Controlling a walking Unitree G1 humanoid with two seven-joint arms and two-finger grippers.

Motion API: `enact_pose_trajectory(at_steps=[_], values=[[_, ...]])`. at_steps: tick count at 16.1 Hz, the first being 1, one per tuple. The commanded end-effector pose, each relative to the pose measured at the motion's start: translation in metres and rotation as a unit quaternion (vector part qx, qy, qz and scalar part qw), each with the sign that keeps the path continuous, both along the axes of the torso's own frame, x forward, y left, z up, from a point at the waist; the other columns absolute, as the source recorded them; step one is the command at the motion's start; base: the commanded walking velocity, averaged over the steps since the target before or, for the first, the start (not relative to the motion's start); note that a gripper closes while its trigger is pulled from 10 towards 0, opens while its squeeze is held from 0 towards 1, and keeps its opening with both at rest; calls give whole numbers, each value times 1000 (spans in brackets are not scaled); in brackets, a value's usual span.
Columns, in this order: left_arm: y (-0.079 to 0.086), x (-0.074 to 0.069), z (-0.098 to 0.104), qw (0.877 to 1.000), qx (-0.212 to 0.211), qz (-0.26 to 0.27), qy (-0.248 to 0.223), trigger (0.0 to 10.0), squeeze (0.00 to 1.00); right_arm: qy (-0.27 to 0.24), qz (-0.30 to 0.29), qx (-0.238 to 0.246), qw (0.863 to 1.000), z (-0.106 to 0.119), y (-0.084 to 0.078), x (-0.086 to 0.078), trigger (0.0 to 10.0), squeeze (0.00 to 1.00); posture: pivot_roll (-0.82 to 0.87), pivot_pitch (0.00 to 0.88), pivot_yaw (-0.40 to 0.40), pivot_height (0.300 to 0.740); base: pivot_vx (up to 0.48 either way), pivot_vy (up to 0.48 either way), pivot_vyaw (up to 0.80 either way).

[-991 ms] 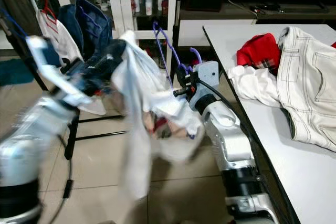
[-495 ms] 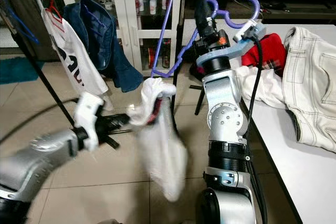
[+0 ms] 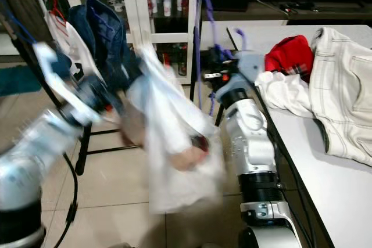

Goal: Hang hanger

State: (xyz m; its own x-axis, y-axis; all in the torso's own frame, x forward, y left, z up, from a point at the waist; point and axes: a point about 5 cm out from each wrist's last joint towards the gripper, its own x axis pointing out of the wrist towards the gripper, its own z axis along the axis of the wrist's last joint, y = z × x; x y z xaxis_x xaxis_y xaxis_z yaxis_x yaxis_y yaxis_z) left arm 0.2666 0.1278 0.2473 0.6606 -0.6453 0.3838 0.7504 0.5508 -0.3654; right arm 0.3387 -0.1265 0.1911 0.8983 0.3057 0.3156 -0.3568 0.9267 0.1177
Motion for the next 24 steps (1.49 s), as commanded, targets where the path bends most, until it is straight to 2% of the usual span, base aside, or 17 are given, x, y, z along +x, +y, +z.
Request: enact_pose_trajectory(at_steps=[1, 2, 3, 5, 6, 8, 11, 12, 13, 14, 16, 18, 19, 20, 22, 23, 24], values=[[3, 4, 9, 1000, -17, 12, -9, 0, 0, -13, 10, -27, 999, -1, 8, 0, 0, 0, -63, 0, 28, 740, 0, 0, 0], [0, 6, 15, 999, -29, 6, -12, 0, 0, -32, 18, -39, 999, 1, 17, -1, 0, 0, -65, 0, 33, 740, 0, 0, 0], [-5, 6, 14, 1000, -22, -8, -2, 0, 0, -37, 17, -18, 999, 4, 22, 1, 0, 0, -67, 0, 37, 740, 0, 0, 0], [-19, 3, -9, 997, 25, -45, 58, 0, 0, -38, 13, 124, 991, 22, 27, 8, 0, 0, -66, 0, 40, 740, 0, 0, 0], [-25, 1, -23, 993, 54, -57, 92, 0, 0, -35, 4, 221, 975, 31, 24, 13, 0, 0, -66, 0, 40, 740, 0, 0, 0], [-30, -10, -48, 981, 108, -79, 139, 0, 0, -35, -22, 386, 922, 45, 4, 26, 0, 0, -51, 0, 24, 740, 0, 0, 0], [-21, -21, -68, 970, 144, -73, 181, 0, 0, -41, -40, 471, 880, 47, -21, 32, 0, 0, -41, 0, 12, 740, 0, 0, 0], [-16, -25, -75, 966, 155, -71, 197, 0, 0, -45, -22, 499, 865, 50, -28, 33, 0, 0, -44, 0, 13, 740, 0, 0, 0], [-14, -27, -77, 964, 158, -71, 202, 0, 0, -48, -13, 506, 861, 51, -29, 33, 0, 0, -44, 0, 13, 740, 0, 0, 0], [-7, -32, -83, 959, 170, -76, 213, 0, 0, -49, 8, 542, 839, 51, -38, 33, 0, 0, -50, 0, 18, 740, 0, 0, 0], [5, -40, -90, 950, 198, -75, 229, 0, 0, -60, 33, 575, 815, 55, -47, 30, 0, 0, -54, 0, 22, 740, 0, 0, 0], [15, -38, -95, 948, 211, -37, 235, 0, 0, -59, 59, 554, 828, 58, -47, 28, 0, 0, -52, 0, 21, 740, 0, 0, 0], [33, -31, -98, 946, 224, 29, 233, 0, 0, -69, 79, 465, 879, 63, -42, 20, 0, 0, -52, 0, 21, 740, 0, 0, 0], [38, -29, -97, 946, 224, 55, 226, 0, 0, -71, 59, 394, 915, 62, -40, 16, 0, 0, -54, 0, 22, 740, 0, 0, 0], [43, -23, -92, 950, 211, 92, 211, 0, 0, -82, 57, 328, 939, 63, -34, 11, 0, 0, -56, 0, 25, 740, 0, 0, 0], [65, -7, -67, 952, 183, 201, 142, 0, 0, -74, 27, 235, 969, 53, -31, 3, 0, 0, -53, 0, 24, 740, 0, 0, 0], [71, -4, -60, 952, 170, 223, 127, 0, 0, -77, 21, 207, 975, 50, -30, 1, 0, 0, -54, 0, 26, 740, 0, 0, 0]])
